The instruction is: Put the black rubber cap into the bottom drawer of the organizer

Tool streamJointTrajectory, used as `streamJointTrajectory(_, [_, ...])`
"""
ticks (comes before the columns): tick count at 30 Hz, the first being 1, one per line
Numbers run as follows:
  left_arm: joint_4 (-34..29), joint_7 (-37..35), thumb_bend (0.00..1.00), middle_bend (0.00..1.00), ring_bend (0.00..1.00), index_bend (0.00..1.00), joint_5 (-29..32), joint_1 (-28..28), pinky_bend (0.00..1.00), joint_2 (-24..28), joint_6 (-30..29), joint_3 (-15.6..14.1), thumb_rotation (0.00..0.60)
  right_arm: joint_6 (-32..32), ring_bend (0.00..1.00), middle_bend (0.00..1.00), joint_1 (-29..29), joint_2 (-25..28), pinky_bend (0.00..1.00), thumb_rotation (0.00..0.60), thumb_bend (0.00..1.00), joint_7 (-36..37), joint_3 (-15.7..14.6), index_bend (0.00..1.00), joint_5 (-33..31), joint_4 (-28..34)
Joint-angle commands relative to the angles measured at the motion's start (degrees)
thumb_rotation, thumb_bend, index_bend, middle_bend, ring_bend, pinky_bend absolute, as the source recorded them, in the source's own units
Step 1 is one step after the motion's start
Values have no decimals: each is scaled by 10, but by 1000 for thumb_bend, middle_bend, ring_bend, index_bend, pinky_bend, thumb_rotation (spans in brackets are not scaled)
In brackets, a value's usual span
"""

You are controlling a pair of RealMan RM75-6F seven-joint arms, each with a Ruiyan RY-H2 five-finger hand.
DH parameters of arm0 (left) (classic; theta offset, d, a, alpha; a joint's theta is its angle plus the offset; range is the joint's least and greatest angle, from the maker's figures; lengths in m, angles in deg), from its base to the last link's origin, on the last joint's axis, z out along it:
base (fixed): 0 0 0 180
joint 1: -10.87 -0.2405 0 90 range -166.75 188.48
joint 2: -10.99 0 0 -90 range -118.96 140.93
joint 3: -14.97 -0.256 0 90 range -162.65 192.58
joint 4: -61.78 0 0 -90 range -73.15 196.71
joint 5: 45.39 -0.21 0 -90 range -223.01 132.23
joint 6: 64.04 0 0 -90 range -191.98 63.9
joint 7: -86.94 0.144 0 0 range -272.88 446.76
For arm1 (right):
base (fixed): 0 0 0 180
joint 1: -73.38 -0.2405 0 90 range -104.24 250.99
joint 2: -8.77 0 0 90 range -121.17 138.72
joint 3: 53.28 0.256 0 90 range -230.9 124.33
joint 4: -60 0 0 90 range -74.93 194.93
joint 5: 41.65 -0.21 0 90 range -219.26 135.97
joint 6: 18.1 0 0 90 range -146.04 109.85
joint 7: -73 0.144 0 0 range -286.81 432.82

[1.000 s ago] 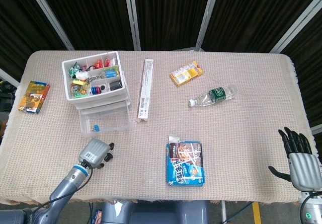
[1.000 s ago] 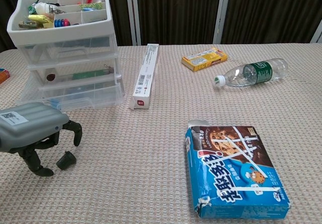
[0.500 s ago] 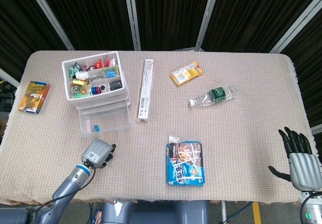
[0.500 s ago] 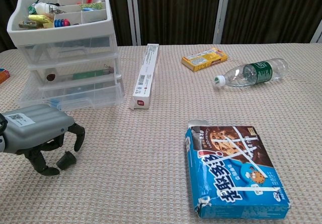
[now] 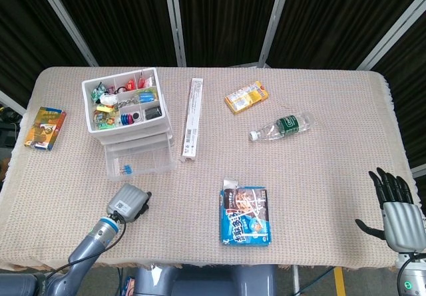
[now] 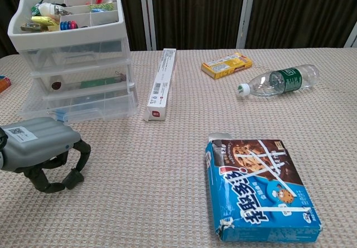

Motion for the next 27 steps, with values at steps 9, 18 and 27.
streamJointTrajectory(9, [-15,-13,512,981,884,580,-15,0,753,7,-13,2,600,0,0,0,0,0,0,600,14,0,0,48,0,0])
streamJointTrajectory(18, [-81,-60,515,981,884,593,-86,10,753,61,-60,51,600,-1,0,0,0,0,0,600,14,-1,0,48,1,0])
streamJointTrajectory(27, [-72,-67,515,980,884,581,-40,42,753,108,-46,112,600,-1,0,0,0,0,0,600,14,-3,-1,48,1,0])
